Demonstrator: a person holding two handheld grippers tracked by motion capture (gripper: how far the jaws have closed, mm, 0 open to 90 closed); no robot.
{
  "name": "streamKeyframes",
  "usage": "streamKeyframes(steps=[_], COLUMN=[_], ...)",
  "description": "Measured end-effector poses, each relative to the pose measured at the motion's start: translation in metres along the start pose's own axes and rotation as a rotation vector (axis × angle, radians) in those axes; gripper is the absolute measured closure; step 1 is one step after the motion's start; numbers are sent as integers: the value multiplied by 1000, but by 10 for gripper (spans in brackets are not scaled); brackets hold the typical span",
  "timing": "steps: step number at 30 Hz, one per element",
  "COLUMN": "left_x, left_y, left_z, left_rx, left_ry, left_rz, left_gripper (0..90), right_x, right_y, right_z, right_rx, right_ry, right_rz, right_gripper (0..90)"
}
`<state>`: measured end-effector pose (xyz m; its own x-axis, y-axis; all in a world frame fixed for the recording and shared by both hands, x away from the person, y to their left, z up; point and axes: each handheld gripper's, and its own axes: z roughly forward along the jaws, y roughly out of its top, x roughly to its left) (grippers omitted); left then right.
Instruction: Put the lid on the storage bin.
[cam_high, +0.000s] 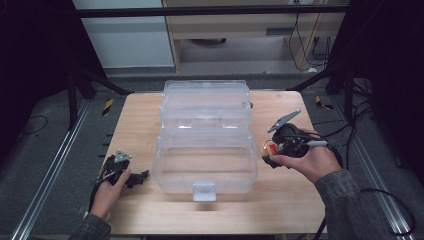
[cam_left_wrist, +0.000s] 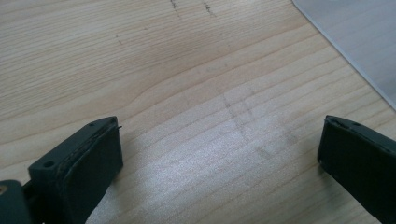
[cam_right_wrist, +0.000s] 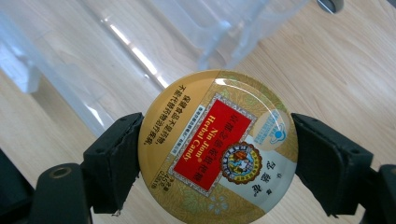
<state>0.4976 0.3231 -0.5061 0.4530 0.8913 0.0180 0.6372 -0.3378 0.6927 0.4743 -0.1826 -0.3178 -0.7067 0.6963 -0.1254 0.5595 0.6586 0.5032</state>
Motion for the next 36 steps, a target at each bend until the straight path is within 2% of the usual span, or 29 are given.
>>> streamKeyframes(steps=[7, 9, 15, 17, 27, 36], left_x=[0, 0, 0, -1, -1, -2], left_y=[0, 0, 0, 0, 0, 0], left_z=[0, 0, 0, 0, 1, 1], left_rx=[1, 1, -5, -5, -4, -6], left_ry=[-2, -2, -2, -3, -7, -9], left_rz=[8, 8, 4, 1, 9, 10], left_gripper=[0, 0, 0, 0, 0, 0], right_x=[20, 21, 33, 39, 49, 49], right_y=[19, 20, 30, 33, 32, 29], right_z=[0, 1, 12, 21, 51, 62], right_rx=[-13, -11, 1, 12, 50, 75], right_ry=[28, 30, 51, 66, 90, 92], right_rz=[-62, -66, -98, -111, -121, -119], right_gripper=[209, 209, 209, 209, 209, 209])
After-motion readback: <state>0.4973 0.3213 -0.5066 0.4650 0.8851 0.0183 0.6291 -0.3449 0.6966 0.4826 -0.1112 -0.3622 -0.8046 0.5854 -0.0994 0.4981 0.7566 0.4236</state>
